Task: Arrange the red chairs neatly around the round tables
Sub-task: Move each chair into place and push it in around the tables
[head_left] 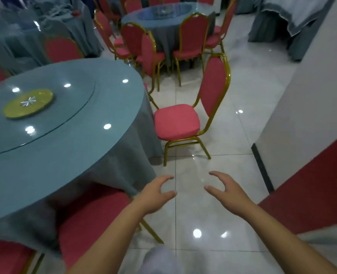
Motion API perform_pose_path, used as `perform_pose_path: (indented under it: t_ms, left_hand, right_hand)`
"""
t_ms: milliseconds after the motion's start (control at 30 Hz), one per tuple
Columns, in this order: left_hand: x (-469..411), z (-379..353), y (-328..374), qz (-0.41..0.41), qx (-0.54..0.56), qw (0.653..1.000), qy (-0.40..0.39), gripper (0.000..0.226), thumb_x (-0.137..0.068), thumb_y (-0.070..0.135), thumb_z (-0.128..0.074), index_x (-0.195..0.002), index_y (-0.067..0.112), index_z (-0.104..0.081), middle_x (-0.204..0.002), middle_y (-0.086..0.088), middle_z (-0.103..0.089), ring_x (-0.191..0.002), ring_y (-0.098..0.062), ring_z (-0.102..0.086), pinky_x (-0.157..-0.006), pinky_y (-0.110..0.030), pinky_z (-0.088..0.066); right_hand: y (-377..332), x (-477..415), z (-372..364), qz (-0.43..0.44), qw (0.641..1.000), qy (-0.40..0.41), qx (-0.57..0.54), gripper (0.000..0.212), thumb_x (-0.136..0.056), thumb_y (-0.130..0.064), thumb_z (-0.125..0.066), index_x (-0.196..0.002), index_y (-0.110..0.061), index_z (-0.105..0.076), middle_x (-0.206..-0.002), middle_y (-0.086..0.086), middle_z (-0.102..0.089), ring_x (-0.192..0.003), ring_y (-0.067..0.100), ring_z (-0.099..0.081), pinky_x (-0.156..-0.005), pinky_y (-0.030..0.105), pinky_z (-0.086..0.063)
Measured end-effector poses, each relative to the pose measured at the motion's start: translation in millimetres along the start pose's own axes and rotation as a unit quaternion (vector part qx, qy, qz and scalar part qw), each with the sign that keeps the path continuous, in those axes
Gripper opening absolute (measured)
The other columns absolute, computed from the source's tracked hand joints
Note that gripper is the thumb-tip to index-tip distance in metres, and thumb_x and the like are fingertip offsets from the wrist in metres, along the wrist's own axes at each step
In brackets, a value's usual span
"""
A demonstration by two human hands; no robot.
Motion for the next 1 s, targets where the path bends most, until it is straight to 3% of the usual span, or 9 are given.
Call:
perform_pose_path:
  t_ms: [200, 367, 567, 667, 833, 933, 967, 1000]
  left_hand:
    - [-139, -5, 36, -0.004, 0.036, 0.998, -0.052, 0.047, -0.092, 0.046, -0.062, -0.136, 0.049, -0.045, -0.144, 0.009, -0.046, -0.124, -0.008, -0.044, -0.098, -0.030, -0.041]
    - [-265, 6, 77, 0.005, 0.068, 0.995, -0.071, 0.052, -0.094, 0.040, -0.063, -0.143, 0.036, -0.045, -0.148, 0.003, -0.045, -0.134, -0.020, -0.044, -0.101, -0.035, -0.041]
    - [-399, 49, 146, -0.017, 0.096, 0.992, -0.082, 0.055, -0.091, 0.033, -0.068, -0.141, 0.030, -0.048, -0.138, 0.003, -0.053, -0.126, -0.017, -0.051, -0.106, -0.039, -0.044]
    - [-473, 64, 184, -0.018, 0.077, 0.995, -0.062, 0.064, -0.091, 0.035, -0.067, -0.149, 0.028, -0.040, -0.148, -0.004, -0.047, -0.129, -0.021, -0.048, -0.098, -0.033, -0.042]
    - [-581, 70, 253, -0.053, 0.071, 0.995, -0.044, 0.076, -0.089, 0.039, -0.070, -0.153, 0.027, -0.030, -0.158, -0.006, -0.033, -0.142, -0.026, -0.037, -0.109, -0.041, -0.039]
    - [-645, 70, 293, -0.057, 0.072, 0.996, -0.015, 0.086, -0.085, 0.042, -0.073, -0.155, 0.027, -0.025, -0.160, -0.007, -0.027, -0.143, -0.028, -0.034, -0.109, -0.041, -0.038]
    - [-666, 70, 306, -0.057, 0.072, 0.996, -0.001, 0.089, -0.084, 0.044, -0.074, -0.155, 0.026, -0.024, -0.159, -0.008, -0.027, -0.143, -0.028, -0.034, -0.110, -0.041, -0.037]
    - [-687, 71, 317, -0.054, 0.077, 0.996, 0.012, 0.092, -0.082, 0.045, -0.075, -0.156, 0.026, -0.023, -0.159, -0.008, -0.028, -0.142, -0.028, -0.036, -0.111, -0.042, -0.039]
  right_hand:
    - [41, -79, 67, -0.054, 0.996, 0.069, -0.020, 0.062, -0.086, -0.061, -0.063, -0.142, -0.045, -0.039, -0.148, -0.013, -0.040, -0.123, 0.003, -0.039, -0.097, 0.028, -0.038]
    - [41, -168, 138, -0.090, 0.989, 0.115, -0.021, 0.063, -0.085, -0.063, -0.062, -0.141, -0.043, -0.043, -0.149, -0.011, -0.043, -0.131, 0.011, -0.045, -0.104, 0.036, -0.043]
    - [24, -256, 206, -0.109, 0.980, 0.155, -0.053, 0.060, -0.087, -0.058, -0.063, -0.141, -0.041, -0.044, -0.149, -0.013, -0.043, -0.132, 0.007, -0.043, -0.108, 0.034, -0.041]
    - [31, -291, 235, -0.124, 0.972, 0.186, -0.078, 0.055, -0.088, -0.057, -0.064, -0.139, -0.044, -0.047, -0.144, -0.018, -0.045, -0.129, 0.003, -0.043, -0.100, 0.030, -0.042]
    - [56, -345, 278, -0.136, 0.962, 0.210, -0.108, 0.035, -0.088, -0.049, -0.069, -0.121, -0.052, -0.057, -0.135, -0.019, -0.052, -0.126, 0.005, -0.051, -0.101, 0.032, -0.047]
    - [76, -392, 316, -0.137, 0.961, 0.205, -0.129, 0.028, -0.088, -0.045, -0.070, -0.112, -0.055, -0.060, -0.132, -0.019, -0.052, -0.121, 0.003, -0.051, -0.074, 0.014, -0.054]
    - [83, -411, 331, -0.134, 0.962, 0.200, -0.128, 0.028, -0.088, -0.046, -0.069, -0.113, -0.054, -0.060, -0.131, -0.019, -0.052, -0.120, 0.001, -0.050, -0.068, 0.011, -0.052]
    - [90, -431, 347, -0.128, 0.965, 0.196, -0.119, 0.029, -0.088, -0.047, -0.068, -0.115, -0.052, -0.060, -0.131, -0.021, -0.052, -0.119, 0.000, -0.050, -0.072, 0.012, -0.051]
Point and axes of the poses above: each hand's wrist, its own x-axis away from the middle knuckle, its own z-axis out of the back of the hand, y = z × x, the point moved 2 cm from there along -x, towards the middle knuckle
